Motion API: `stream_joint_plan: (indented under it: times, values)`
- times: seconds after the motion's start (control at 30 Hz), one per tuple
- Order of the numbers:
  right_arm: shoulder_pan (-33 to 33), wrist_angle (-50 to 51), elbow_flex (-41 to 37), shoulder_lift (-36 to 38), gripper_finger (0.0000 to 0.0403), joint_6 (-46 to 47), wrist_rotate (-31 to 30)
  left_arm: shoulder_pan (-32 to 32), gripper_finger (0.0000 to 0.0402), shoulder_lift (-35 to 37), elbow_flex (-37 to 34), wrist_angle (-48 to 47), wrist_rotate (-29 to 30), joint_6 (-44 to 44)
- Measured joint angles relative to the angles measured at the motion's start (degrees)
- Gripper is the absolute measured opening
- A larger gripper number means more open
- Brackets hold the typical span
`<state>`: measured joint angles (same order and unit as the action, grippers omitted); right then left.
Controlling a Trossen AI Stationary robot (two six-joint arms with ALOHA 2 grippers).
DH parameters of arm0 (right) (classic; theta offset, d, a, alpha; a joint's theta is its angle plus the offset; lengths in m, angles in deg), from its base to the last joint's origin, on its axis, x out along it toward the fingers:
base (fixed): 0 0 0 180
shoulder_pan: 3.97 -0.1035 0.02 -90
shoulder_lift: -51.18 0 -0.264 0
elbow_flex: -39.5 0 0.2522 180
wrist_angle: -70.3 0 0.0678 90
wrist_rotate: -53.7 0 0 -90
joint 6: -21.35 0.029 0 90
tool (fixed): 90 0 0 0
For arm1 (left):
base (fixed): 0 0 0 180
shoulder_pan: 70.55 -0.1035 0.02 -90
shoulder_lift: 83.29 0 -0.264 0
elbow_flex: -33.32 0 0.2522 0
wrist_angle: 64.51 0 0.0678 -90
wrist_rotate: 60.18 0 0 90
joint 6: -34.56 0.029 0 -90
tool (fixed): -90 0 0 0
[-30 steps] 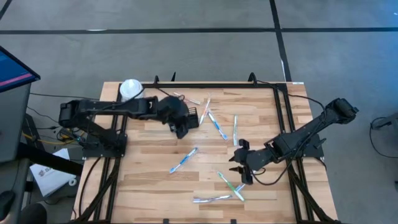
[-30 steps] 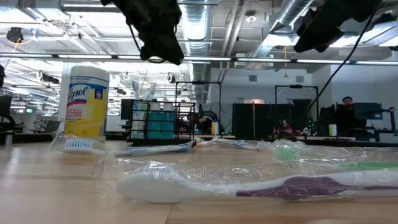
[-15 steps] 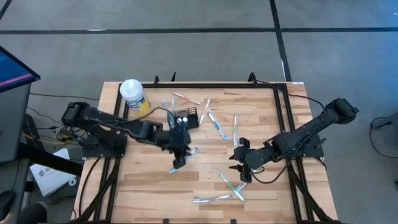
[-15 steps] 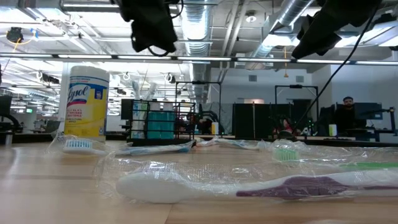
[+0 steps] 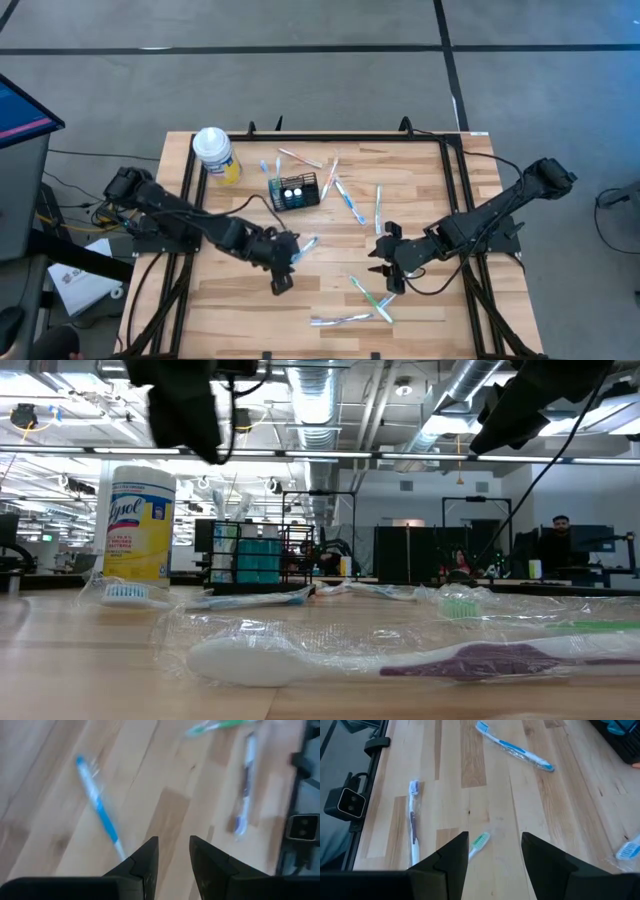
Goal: Pick & Place toothbrushing station
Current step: Put the middle blue toothbrush into the mesh organizer
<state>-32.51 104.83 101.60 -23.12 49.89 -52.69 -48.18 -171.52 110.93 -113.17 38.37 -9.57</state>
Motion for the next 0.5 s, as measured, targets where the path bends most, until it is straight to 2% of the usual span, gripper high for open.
stream_joint_plan:
  times: [0.27,0.5]
  values:
    - [0.0,0.0,0.0,0.0,0.0173,0.0,0.0,4.6,0.0106,0.0,-5.7,-1.8,-0.6,-14.1]
    - [0.0,0.0,0.0,0.0,0.0173,0.0,0.0,5.8,0.0106,0.0,-11.0,-1.5,-1.0,-19.4]
